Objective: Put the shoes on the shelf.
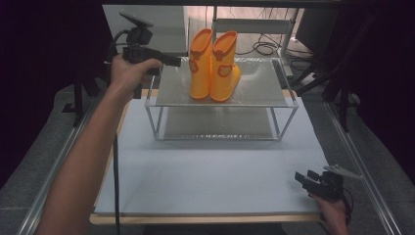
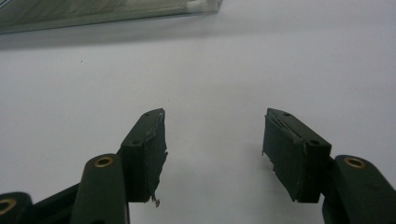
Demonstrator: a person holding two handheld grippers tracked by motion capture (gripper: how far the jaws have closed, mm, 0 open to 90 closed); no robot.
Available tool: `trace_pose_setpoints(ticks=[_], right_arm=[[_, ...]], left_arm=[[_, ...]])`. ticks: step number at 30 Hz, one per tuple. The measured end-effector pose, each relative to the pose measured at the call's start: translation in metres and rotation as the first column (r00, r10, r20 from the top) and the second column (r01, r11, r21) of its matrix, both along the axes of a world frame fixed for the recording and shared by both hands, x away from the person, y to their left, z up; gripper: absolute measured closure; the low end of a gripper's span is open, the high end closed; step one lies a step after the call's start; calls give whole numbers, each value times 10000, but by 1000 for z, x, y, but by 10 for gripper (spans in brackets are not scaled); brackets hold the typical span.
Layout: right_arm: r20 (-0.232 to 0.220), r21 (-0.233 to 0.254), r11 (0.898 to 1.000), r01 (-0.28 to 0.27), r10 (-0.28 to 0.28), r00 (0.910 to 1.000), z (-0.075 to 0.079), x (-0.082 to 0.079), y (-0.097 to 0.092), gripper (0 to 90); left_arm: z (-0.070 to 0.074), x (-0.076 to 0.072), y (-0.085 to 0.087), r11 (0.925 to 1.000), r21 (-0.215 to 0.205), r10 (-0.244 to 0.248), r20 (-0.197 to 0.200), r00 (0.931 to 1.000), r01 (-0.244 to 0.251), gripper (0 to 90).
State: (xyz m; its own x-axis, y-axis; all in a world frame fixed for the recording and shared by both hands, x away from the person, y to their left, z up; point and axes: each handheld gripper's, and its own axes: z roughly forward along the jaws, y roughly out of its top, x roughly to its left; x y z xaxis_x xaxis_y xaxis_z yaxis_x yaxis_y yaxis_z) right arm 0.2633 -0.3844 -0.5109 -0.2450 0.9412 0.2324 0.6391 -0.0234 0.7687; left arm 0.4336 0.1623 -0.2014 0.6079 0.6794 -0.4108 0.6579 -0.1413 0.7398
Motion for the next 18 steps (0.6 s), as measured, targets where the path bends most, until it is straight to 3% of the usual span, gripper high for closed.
trace_pose_setpoints(ticks=[5, 6, 7, 10, 18], right_arm=[[-41, -12, 10000, -16, 16, 10000, -1, 0, 0, 388], [-68, -41, 10000, -17, 17, 10000, -1, 1, 0, 388], [-81, -54, 10000, -19, 19, 10000, -2, 1, 0, 387], [-77, -55, 10000, -26, 26, 10000, -2, 1, 1, 387], [-90, -102, 9999, -28, 27, 10000, -3, 2, 0, 387]], left_arm=[[-28, 6, -1, 9982, 559, 240, -182, 9995, -230, 876], [-41, 9, -3, 9971, 722, 279, -291, 9992, -257, 874], [-41, 9, -3, 9971, 722, 279, -291, 9992, -257, 873], [-62, 15, -9, 9952, 937, 313, -486, 9983, -267, 871], [-102, 31, -27, 9851, 1599, 723, -513, 9961, -633, 867]])
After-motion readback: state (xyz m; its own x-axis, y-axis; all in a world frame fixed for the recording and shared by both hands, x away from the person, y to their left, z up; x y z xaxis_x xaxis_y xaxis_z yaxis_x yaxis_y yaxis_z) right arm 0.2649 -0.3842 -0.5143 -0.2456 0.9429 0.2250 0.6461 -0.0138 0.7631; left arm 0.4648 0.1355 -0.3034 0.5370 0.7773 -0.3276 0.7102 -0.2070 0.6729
